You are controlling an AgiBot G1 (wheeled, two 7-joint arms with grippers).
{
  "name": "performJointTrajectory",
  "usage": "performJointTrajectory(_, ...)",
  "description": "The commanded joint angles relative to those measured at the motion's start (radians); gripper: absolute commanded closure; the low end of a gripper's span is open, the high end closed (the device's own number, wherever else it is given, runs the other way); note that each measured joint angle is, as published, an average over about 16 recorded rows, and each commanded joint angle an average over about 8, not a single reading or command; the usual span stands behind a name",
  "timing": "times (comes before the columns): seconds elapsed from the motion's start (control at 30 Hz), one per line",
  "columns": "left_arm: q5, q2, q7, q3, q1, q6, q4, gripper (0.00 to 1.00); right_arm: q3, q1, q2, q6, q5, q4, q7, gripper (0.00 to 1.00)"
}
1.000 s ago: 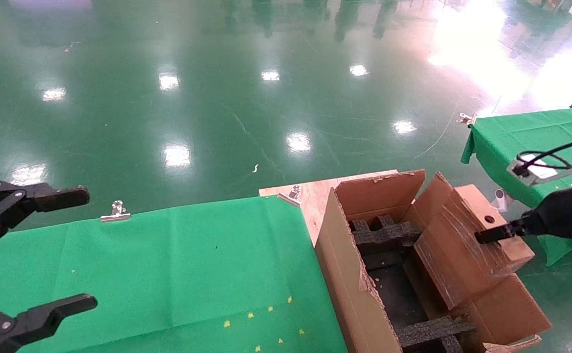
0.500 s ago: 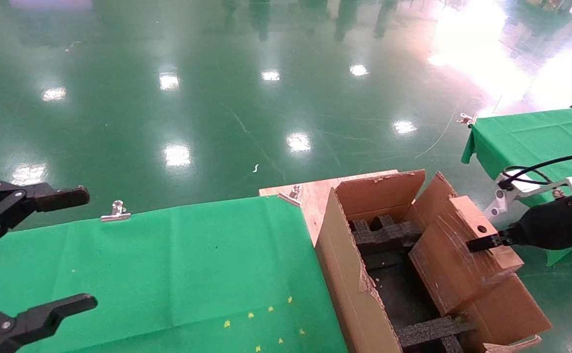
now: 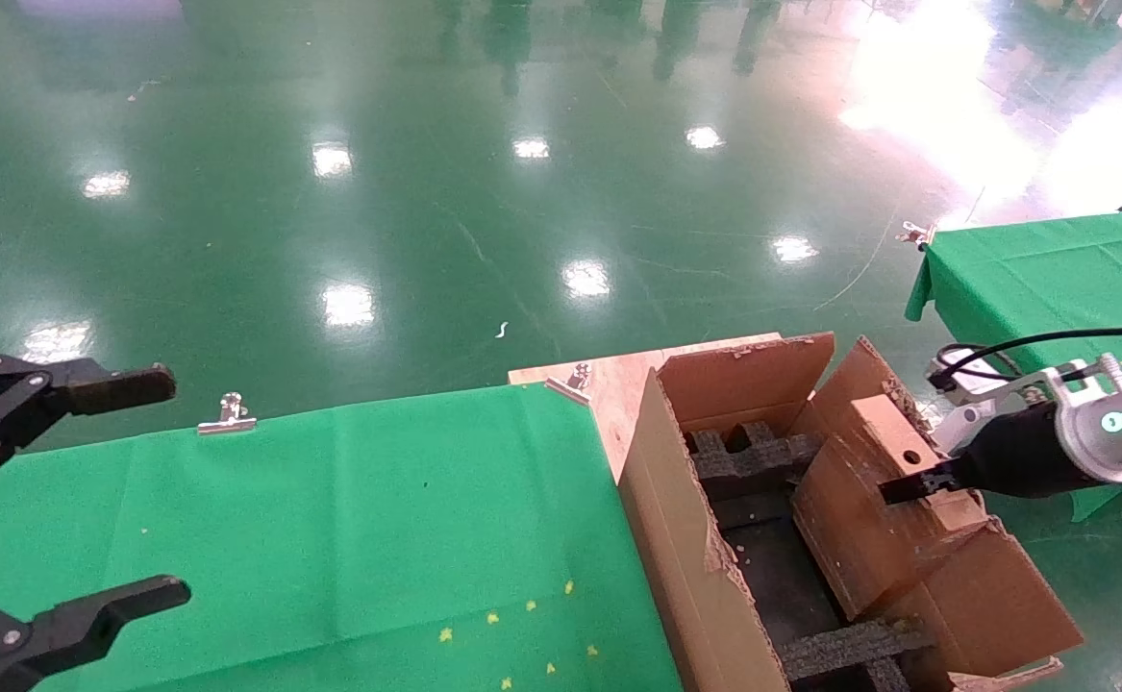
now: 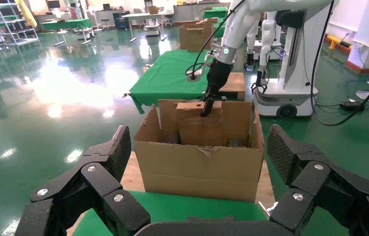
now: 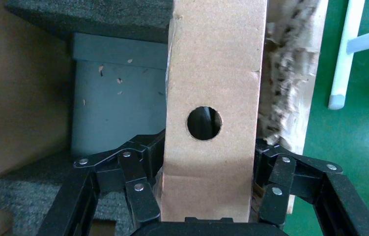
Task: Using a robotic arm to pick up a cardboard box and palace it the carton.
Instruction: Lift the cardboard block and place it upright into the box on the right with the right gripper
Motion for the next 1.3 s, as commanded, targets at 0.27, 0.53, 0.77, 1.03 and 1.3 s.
performJointTrajectory(0.27, 0.0, 0.0, 0.0, 0.0, 0.0, 0.0, 0.0, 0.0, -0.004, -0.064, -0.018, 0.089, 0.002, 0.072, 0.047, 1.0)
performJointTrajectory(0.53, 0.0, 0.0, 0.0, 0.0, 0.0, 0.0, 0.0, 0.0, -0.007, -0.116, -0.051, 0.146, 0.007, 0.075, 0.07, 1.0)
performJointTrajectory(0.77, 0.0, 0.0, 0.0, 0.0, 0.0, 0.0, 0.0, 0.0, -0.007, -0.159, -0.081, 0.169, 0.014, 0.041, 0.062, 1.0)
performJointTrajectory(1.03, 0.0, 0.0, 0.0, 0.0, 0.0, 0.0, 0.0, 0.0, -0.002, -0.198, -0.129, 0.186, 0.026, -0.023, 0.022, 1.0)
performJointTrajectory(1.3, 0.0, 0.0, 0.0, 0.0, 0.0, 0.0, 0.0, 0.0, 0.007, -0.222, -0.182, 0.19, 0.04, -0.099, -0.027, 1.0)
